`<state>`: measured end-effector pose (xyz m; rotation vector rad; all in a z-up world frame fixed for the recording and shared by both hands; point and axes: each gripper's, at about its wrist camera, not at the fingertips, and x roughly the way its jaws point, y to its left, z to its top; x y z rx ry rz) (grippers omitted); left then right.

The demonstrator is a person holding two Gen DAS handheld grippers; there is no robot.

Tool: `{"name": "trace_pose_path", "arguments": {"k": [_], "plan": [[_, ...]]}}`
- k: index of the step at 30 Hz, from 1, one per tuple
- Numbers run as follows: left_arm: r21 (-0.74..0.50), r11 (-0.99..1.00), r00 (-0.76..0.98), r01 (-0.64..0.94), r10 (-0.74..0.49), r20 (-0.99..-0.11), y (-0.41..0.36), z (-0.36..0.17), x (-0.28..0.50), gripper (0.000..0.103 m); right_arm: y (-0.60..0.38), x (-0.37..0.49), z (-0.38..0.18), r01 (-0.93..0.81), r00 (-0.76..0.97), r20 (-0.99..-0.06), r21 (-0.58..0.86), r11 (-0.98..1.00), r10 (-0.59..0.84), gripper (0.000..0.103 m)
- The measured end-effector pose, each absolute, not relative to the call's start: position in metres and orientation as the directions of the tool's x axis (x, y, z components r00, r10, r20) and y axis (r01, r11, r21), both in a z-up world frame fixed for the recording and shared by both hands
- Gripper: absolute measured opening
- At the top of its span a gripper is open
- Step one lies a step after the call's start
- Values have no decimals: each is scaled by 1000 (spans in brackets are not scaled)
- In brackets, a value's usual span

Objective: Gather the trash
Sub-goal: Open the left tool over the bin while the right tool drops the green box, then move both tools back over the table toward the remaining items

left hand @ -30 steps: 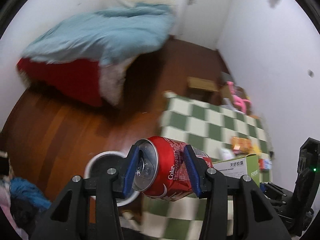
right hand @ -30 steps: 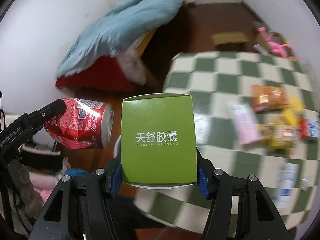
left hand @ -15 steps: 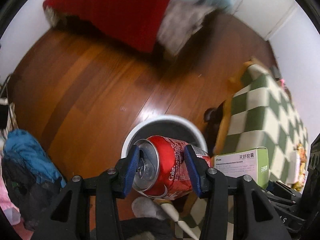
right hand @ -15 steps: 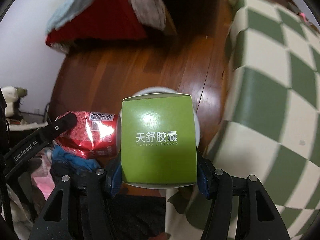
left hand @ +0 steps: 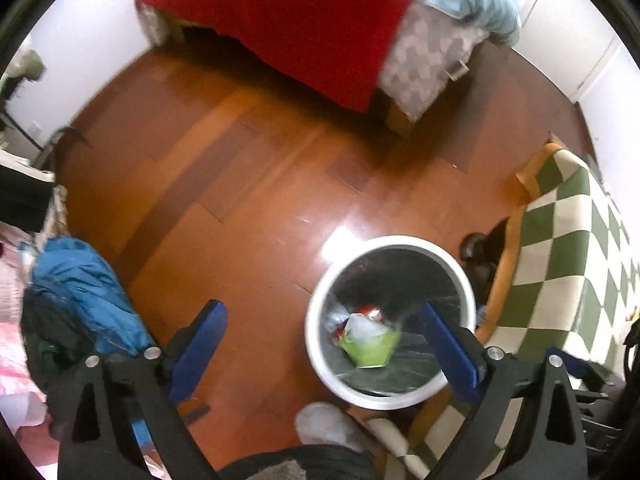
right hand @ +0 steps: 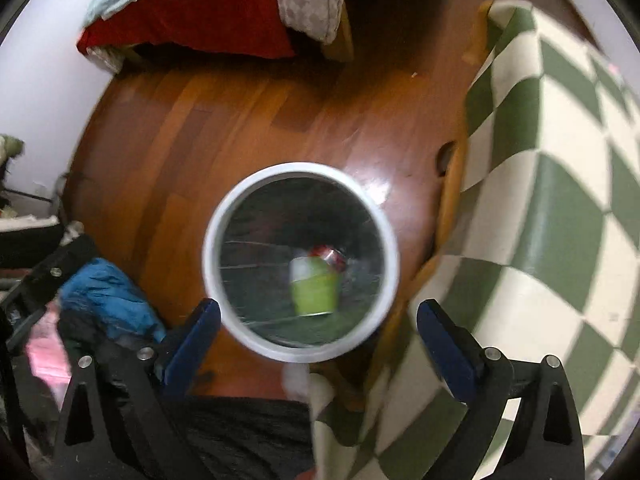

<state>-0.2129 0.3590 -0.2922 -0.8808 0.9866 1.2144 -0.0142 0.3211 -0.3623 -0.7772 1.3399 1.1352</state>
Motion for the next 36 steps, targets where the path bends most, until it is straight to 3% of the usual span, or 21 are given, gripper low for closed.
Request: {"name": "trace_pose_path", "arguments": {"k": [6, 13, 24, 36], "plan": [[30, 150, 28, -988, 370, -929, 342, -284, -217, 99, 309, -19, -348, -956, 5, -987, 42, 289, 160, 100], [25, 173, 41, -985, 367, -930, 319, -274, -212, 99, 287, -17, -336, -954, -10, -986, 59, 294, 166, 100], [30, 204, 68, -978, 453, -889, 279, -214, -209, 99, 241, -15, -267, -946, -43, -952, 136, 293, 303, 100], [37, 256, 119, -966, 564, -817, 219, -130, -178, 99, 160, 32, -163, -885, -133, -847, 336, 323, 515, 100]]}}
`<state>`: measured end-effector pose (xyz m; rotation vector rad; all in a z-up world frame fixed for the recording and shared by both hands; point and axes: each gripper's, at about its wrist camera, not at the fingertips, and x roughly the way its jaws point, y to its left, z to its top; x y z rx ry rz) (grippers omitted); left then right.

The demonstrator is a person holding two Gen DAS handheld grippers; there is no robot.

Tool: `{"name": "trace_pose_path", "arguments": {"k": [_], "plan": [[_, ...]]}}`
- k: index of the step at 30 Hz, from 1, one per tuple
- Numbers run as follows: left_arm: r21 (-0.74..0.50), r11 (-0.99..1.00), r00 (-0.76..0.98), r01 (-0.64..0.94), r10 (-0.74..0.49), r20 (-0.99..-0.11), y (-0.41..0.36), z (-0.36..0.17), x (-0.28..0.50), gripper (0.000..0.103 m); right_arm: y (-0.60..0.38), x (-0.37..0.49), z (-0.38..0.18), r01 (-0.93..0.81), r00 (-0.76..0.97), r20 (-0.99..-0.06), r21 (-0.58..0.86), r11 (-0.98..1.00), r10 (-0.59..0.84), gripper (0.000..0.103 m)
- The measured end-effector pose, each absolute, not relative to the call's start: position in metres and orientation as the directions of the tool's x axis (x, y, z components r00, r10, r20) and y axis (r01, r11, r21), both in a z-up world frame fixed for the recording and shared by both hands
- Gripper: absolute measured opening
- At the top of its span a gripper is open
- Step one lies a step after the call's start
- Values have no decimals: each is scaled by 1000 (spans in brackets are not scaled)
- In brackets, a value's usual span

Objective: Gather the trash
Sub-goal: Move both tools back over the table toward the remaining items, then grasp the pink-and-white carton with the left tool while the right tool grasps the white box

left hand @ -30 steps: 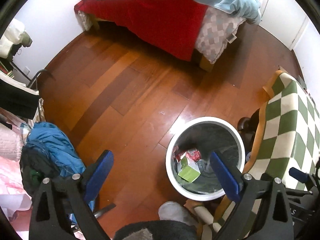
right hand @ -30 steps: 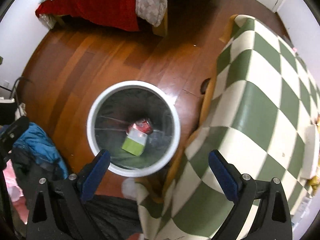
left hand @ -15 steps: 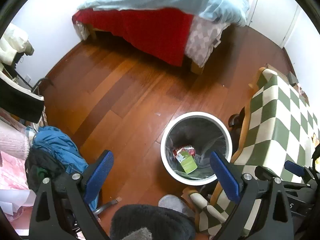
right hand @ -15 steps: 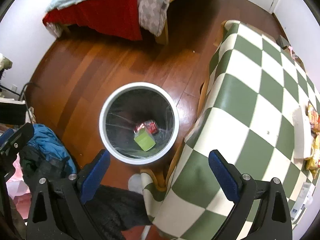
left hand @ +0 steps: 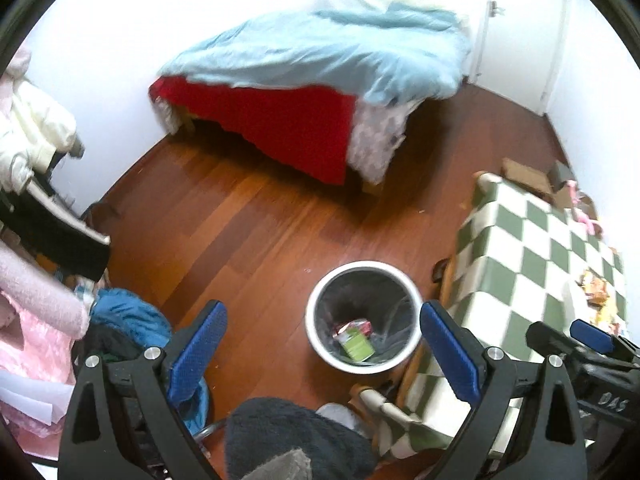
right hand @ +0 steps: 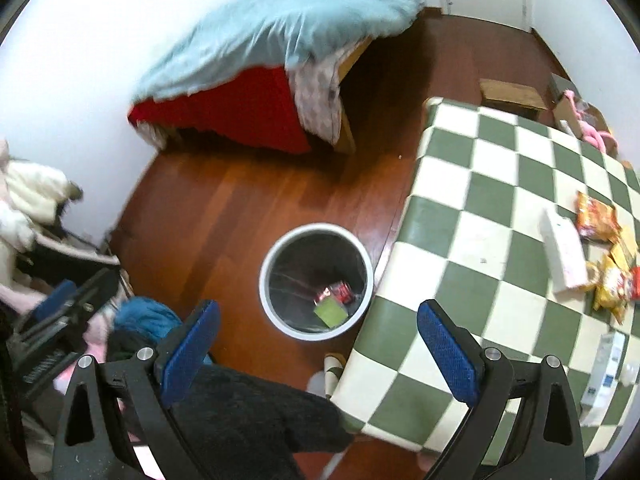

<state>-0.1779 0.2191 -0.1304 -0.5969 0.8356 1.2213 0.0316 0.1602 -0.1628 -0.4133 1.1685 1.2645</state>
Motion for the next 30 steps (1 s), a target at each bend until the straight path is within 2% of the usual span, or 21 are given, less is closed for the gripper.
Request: {"name": "trace_pose_path", "arguments": {"k": [4, 8, 15, 21, 29, 30], "plan": [[15, 317, 177, -948, 566, -806, 198, -121, -147, 99, 112, 74, -140, -843, -97, -826, 365, 395, 556, 100], [14, 407, 224, -913, 532, -816, 171, -136, -97, 99, 58, 124, -144, -787, -22, -842, 347, 510, 538, 100], [-4, 548, 252, -837, 379, -891, 125, -205, 2, 99, -42, 223, -208, -630, 98, -922, 234, 740, 375, 100], [12, 623, 218, -782, 292, -931, 106, -248, 84, 99, -78, 287, -277, -521, 92, -959, 184, 833, 269, 99], [35, 679, 174, -734, 238, -956, 116, -272, 160, 99, -73, 324, -343, -462, -18, -975, 204, 863, 220, 78], [26, 679, 174, -734, 224, -959, 119, -274, 166, 99, -71, 326, -349, -464, -31, -976, 204, 862, 214, 69]]}}
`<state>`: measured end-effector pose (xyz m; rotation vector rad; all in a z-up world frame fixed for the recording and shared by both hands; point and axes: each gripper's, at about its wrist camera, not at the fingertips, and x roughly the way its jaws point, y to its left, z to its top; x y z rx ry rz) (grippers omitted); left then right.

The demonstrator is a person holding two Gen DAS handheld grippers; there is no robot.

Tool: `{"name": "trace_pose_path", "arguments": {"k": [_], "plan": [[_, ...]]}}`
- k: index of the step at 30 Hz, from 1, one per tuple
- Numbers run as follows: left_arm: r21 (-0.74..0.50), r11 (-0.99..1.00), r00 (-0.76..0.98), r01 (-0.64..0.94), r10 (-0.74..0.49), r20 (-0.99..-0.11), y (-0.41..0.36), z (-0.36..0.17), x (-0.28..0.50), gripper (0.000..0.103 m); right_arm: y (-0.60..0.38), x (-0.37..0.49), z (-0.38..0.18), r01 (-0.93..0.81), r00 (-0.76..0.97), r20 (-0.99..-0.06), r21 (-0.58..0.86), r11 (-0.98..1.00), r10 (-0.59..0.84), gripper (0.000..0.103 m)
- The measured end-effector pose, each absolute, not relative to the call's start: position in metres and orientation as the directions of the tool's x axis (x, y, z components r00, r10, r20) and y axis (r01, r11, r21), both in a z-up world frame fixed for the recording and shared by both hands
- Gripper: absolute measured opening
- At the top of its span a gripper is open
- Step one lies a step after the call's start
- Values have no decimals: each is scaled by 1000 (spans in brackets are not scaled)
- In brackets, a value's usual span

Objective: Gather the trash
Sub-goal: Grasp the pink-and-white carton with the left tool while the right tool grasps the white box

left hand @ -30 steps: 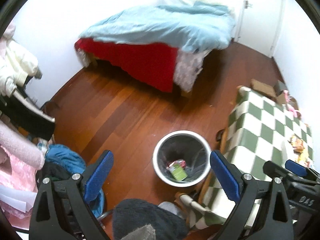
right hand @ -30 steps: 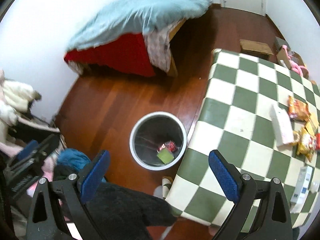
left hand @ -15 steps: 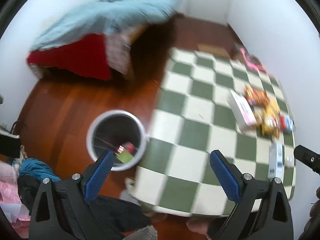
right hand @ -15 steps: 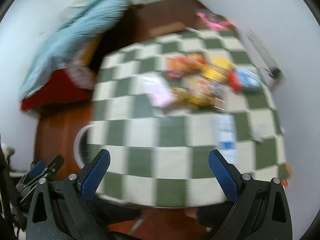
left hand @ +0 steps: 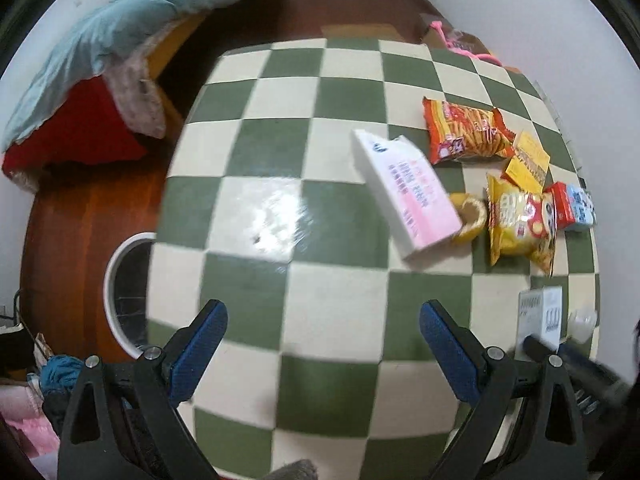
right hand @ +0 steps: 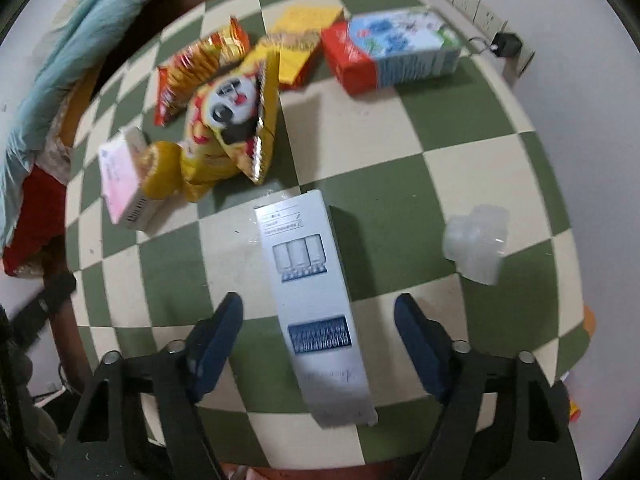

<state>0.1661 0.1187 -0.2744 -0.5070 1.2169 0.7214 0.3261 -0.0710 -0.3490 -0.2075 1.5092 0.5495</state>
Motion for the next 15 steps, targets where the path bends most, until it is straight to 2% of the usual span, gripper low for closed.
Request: {"name": "trace_pose_path", "arguments": {"k": [1, 4, 10, 13, 15], "plan": [[13, 679, 175, -734, 208, -962, 123, -277, 173, 99, -69, 329, -354, -465, -42, -976, 208, 861, 214, 58], [-47, 671, 188, -740, 139, -972, 136, -286, 194, 98, -63, 339, -352, -465, -17, -978, 193, 864, 210, 40], [-182, 620, 240, -763, 11, -971, 164, -305, 238, 97, -55, 368, -353, -418, 0, -980, 179, 891, 197, 40], [-213, 596, 246, -774, -27, -969, 174, -316, 253, 82, -54, 371, -357, -407, -25, -982, 183, 895, 189, 43], [-227, 585, 250, -779, -44, -967, 178, -322, 258, 63, -52, 374, -355, -408, -32, -980, 193, 892, 197, 46]]}}
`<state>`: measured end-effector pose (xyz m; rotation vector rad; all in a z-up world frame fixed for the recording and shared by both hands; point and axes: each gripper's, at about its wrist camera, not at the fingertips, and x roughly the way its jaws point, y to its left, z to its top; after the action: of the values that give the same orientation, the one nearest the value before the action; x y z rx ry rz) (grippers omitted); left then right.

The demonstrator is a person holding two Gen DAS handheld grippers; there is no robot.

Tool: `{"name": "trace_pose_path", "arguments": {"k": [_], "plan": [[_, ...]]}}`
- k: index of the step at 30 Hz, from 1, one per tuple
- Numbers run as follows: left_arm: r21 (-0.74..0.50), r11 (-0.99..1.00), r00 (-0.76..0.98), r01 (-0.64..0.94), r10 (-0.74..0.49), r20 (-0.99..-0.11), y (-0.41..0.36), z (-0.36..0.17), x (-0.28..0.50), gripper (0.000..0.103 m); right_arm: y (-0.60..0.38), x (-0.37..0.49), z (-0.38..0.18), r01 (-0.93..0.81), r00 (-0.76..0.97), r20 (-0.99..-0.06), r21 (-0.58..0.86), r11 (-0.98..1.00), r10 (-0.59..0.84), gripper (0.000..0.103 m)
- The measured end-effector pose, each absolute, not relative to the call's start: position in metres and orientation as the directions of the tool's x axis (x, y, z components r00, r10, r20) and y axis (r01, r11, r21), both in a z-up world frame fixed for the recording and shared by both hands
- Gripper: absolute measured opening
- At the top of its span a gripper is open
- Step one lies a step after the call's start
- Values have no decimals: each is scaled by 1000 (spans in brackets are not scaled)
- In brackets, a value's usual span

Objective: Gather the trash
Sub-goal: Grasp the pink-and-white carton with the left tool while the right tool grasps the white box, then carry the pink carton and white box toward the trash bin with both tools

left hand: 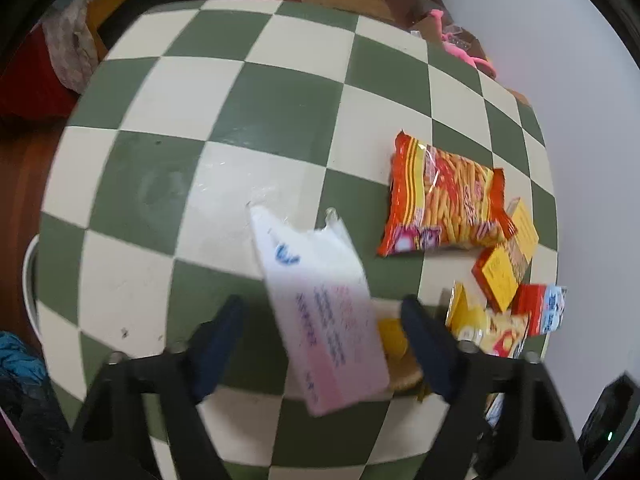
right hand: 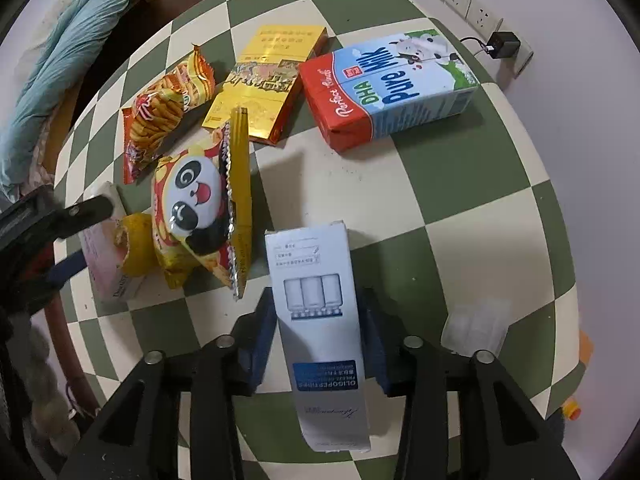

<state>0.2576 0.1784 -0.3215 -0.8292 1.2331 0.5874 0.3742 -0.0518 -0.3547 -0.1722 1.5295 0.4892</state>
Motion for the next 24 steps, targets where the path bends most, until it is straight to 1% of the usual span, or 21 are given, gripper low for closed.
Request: {"name": "trace_pose_path", "arguments": {"k": [2, 5, 6, 7, 12, 15, 19, 24], "plan": [[-244, 568, 265, -786, -46, -963, 183, -322, 255, 50, -53, 373, -354, -411, -39, -978, 202, 889, 204, 46], [-246, 580, 283, -777, -27, -959, 183, -319, 250, 48, -57, 368, -355, -425, -28, -977, 204, 882, 212, 46], [-229, 598, 276, -768, -14, -961, 181, -317, 248, 47, -59, 366, -355, -428, -24, -977, 202, 881, 212, 44], [-215, 616, 269, -758, -4, -963, 180, -316, 246, 47, -60, 365, -355, -428, -24, -977, 201, 881, 211, 39], [-105, 723, 227, -683, 74, -971, 164, -302, 222, 47, -68, 349, -352, -454, -56, -971, 230, 860, 231, 38], [-62, 763, 218, -643, 105, -970, 153, -292, 202, 47, -73, 330, -351, -478, -91, -966, 255, 841, 241, 38], [-69, 812, 208, -580, 66, -976, 129, -286, 163, 47, -80, 305, -348, -519, -124, -964, 266, 812, 236, 38], [-53, 833, 157, -550, 41, -987, 95, -302, 139, 47, -82, 279, -351, -572, -87, -978, 203, 795, 187, 38]]}}
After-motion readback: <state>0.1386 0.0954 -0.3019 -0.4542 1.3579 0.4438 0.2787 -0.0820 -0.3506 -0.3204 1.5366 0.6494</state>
